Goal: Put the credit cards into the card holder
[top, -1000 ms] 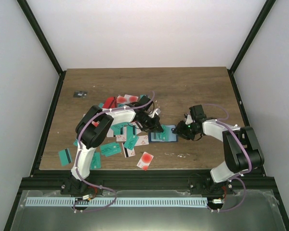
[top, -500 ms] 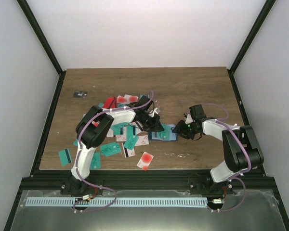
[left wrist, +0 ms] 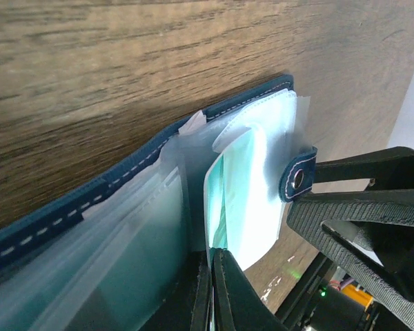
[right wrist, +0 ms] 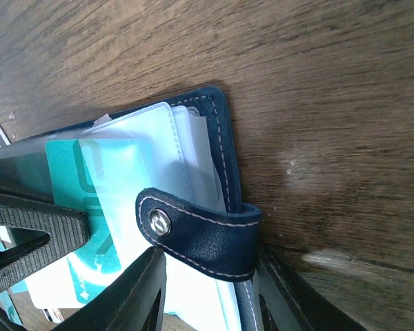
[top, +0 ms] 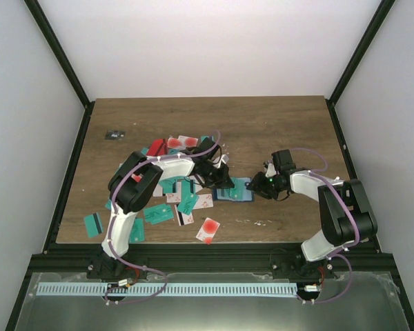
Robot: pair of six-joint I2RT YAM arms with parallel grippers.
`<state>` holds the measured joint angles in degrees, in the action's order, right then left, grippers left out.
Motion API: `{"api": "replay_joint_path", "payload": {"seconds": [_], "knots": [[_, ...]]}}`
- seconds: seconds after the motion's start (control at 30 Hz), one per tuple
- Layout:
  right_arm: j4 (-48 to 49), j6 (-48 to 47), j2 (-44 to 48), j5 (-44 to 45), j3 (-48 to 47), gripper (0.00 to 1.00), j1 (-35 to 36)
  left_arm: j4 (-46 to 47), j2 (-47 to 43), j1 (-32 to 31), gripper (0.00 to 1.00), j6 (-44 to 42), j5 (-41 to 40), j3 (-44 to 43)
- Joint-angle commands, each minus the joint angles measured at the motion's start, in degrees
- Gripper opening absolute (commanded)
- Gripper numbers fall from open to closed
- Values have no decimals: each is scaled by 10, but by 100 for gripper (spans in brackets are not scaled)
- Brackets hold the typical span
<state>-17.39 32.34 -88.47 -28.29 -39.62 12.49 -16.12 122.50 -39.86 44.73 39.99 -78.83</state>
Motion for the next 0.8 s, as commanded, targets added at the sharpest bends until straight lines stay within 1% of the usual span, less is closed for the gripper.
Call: {"api": "replay_joint_path", "payload": {"seconds": [0.0,0.23,0.47,0.77], "knots": [[-12,-10,-27,12,10,38,4,1,-9,0,4,-1,-78,31],[-13,-10,-31,10,7,38,4,11,-17,0,4,16,-79,44],[-7,-7,-37,5,11,38,4,57,-40,-1,4,63,-84,93],[2,-3,-43,-9,21,37,4,79,-64,-4,4,96,-112,130]]}}
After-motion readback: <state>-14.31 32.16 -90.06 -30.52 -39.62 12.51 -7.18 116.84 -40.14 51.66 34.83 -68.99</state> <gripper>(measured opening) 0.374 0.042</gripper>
